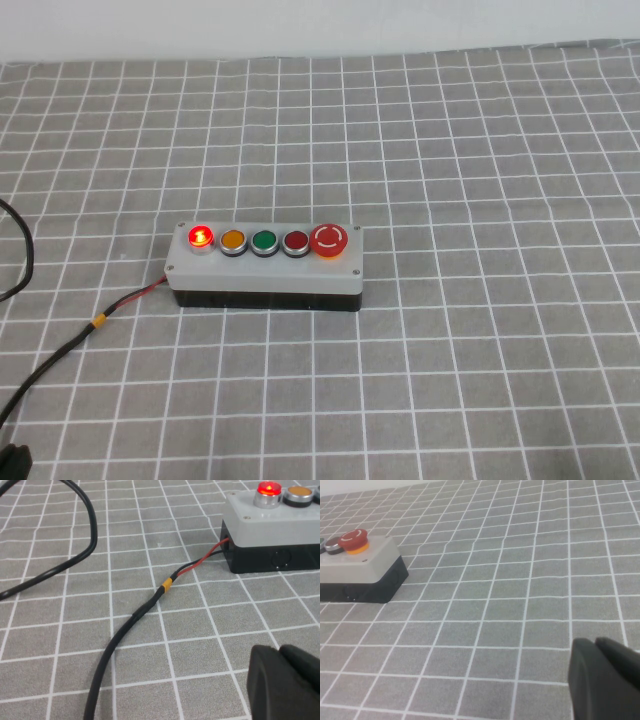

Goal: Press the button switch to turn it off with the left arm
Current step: 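Press the lit red button on the button box to turn it off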

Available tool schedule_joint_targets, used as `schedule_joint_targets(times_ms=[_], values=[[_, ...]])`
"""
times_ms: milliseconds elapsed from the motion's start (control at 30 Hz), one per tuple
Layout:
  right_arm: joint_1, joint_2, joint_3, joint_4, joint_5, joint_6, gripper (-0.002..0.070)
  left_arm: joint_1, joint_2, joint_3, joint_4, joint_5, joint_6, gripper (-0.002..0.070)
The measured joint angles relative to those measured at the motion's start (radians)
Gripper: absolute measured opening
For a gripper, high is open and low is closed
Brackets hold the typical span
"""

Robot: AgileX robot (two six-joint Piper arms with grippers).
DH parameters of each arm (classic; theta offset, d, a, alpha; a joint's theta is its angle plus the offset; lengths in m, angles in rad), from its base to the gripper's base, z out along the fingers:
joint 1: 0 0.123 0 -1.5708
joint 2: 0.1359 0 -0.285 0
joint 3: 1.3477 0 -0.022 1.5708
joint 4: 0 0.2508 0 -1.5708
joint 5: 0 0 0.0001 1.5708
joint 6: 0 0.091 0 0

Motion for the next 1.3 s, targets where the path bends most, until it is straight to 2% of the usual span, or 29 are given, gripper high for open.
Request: schedule_joint_targets(times_ms=[533,633,800,967,1100,1300], values=[[0.000,0.000,0.000,0.000,0.000,0.000,-0.0017,0.000,0.000,0.000,-0.027,-0.024,-0.010,-0.0003],[0.000,0.000,0.000,0.000,0.000,0.000,-0.0017,0.000,0.000,0.000,-0.117,-0.099,-0.068,-0.0003],[0.000,0.000,0.000,0.000,0.000,0.000,-0.0017,0.000,0.000,0.000,-0.356,-0.291,-0.174,-0.0003],[0.000,0.000,0.000,0.000,0.000,0.000,-0.0017,0.000,0.000,0.000,-0.433,-0.395,-0.169,-0.0003],[0.000,0.000,0.000,0.000,0.000,0.000,-0.0017,0.000,0.029,-0.038,-0.508,-0.290,-0.171,-0.0003],[0.000,0.000,0.000,0.020,0.000,0.000,-0.0017,0.000,0.309,-0.304,-0.465,0.055,-0.106,-0.0003]])
